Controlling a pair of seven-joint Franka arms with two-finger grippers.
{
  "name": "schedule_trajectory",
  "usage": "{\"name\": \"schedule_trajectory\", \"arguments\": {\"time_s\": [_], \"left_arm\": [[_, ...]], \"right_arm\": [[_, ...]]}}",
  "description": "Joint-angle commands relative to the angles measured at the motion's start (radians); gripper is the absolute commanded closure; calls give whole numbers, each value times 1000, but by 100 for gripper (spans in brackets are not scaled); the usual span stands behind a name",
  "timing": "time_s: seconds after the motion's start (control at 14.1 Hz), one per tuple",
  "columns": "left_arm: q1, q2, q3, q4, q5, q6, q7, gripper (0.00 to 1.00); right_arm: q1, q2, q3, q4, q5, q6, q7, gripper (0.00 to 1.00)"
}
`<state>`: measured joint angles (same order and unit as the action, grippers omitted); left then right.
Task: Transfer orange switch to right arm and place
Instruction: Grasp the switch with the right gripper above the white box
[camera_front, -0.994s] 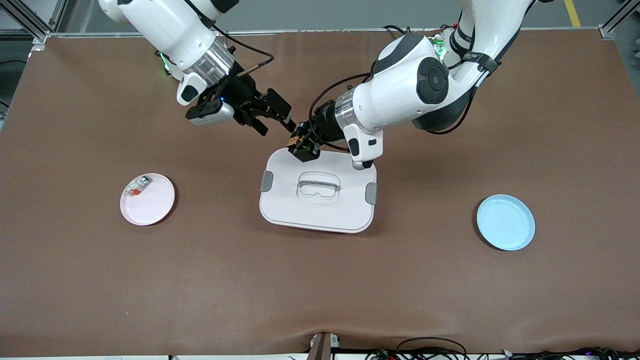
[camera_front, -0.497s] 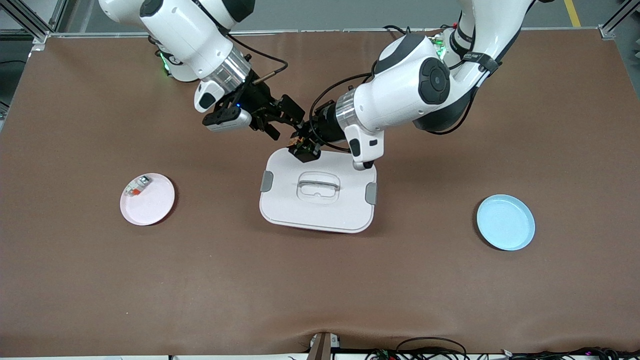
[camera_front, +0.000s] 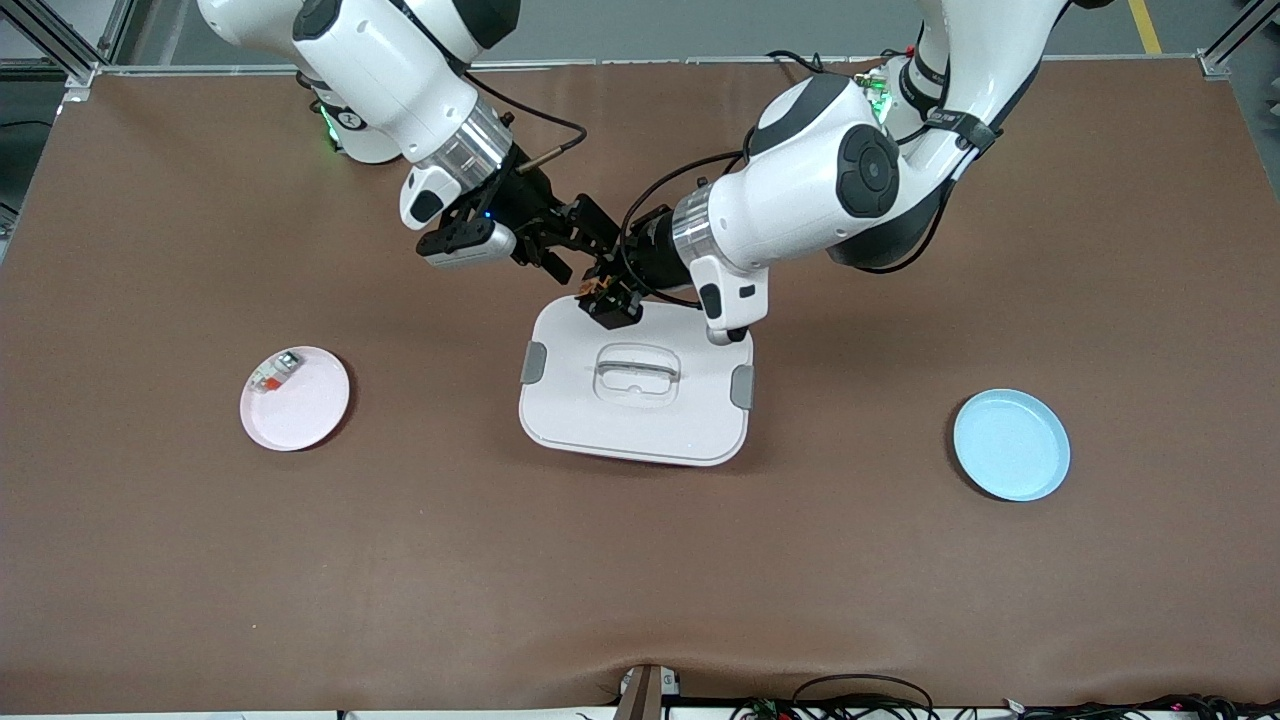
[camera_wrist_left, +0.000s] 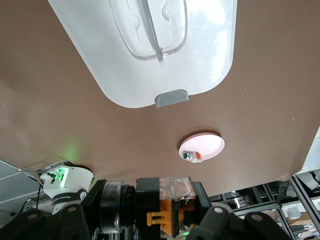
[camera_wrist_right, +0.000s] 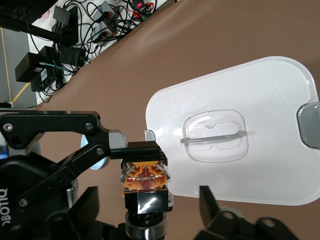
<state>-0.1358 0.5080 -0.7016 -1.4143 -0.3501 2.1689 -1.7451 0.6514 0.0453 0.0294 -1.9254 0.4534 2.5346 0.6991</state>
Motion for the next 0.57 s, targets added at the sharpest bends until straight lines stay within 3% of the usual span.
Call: {"name": "schedule_trajectory", "arguments": {"time_s": [0.0, 0.14, 0.43, 0.5], "left_arm": [[-4, 11, -1, 17, -13, 6, 10, 100], [-1, 11, -1, 18, -15, 6, 9, 100], [1, 6, -2, 18, -18, 6, -2, 100], [1, 6, -2, 18, -18, 6, -2, 100]], "right_arm": [[19, 33, -9, 34, 24, 1, 2, 38], [22, 51, -9, 49, 24, 1, 3, 50], [34, 68, -9, 72, 24, -2, 7, 98], [34, 70, -9, 81, 24, -8, 7, 100]]}}
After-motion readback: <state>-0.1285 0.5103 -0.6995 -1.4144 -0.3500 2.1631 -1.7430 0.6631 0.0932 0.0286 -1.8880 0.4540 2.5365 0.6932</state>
